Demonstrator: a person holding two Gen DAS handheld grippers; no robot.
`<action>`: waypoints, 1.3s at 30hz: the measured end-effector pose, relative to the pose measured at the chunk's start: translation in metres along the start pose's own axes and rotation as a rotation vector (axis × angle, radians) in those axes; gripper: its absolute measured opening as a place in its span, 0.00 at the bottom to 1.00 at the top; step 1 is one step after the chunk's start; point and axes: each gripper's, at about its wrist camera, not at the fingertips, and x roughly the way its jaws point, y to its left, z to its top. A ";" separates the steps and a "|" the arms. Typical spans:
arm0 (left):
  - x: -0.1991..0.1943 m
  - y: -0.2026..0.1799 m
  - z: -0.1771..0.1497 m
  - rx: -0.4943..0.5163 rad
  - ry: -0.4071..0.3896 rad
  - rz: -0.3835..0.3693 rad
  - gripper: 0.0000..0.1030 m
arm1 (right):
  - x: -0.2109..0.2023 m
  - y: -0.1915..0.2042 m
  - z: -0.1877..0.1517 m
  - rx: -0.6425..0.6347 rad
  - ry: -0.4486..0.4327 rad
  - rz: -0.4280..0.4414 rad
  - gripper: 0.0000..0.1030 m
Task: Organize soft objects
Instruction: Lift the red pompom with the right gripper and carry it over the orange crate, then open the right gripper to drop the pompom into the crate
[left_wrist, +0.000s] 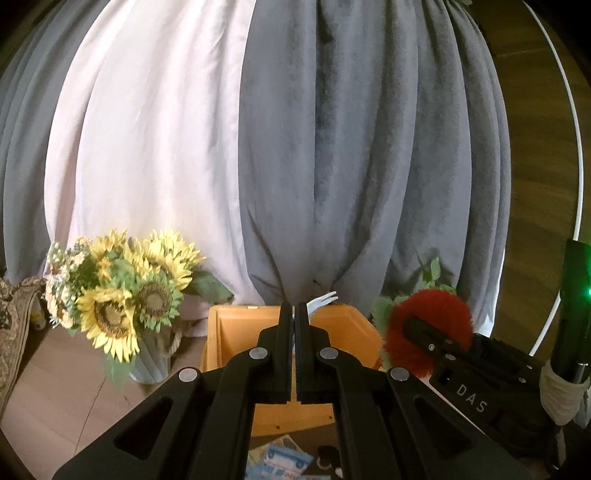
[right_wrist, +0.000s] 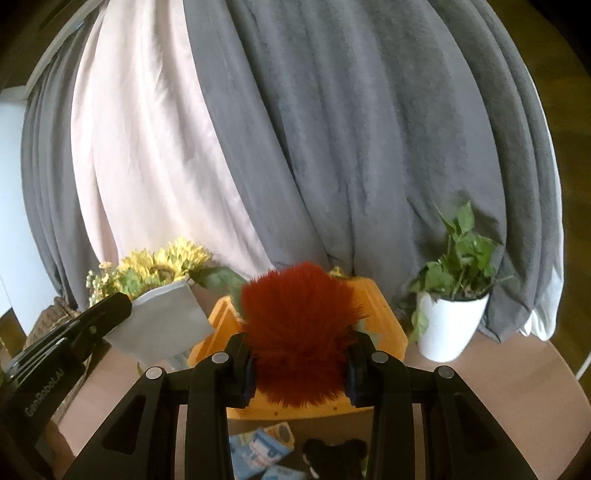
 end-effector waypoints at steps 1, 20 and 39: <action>0.004 0.001 0.001 0.000 -0.001 0.001 0.03 | 0.003 -0.001 0.003 -0.003 -0.004 0.001 0.36; 0.099 0.011 0.012 0.026 0.069 0.022 0.03 | 0.090 -0.009 0.023 -0.025 0.043 0.013 0.36; 0.167 0.020 -0.022 0.029 0.234 0.031 0.21 | 0.171 -0.032 0.000 0.003 0.232 -0.010 0.45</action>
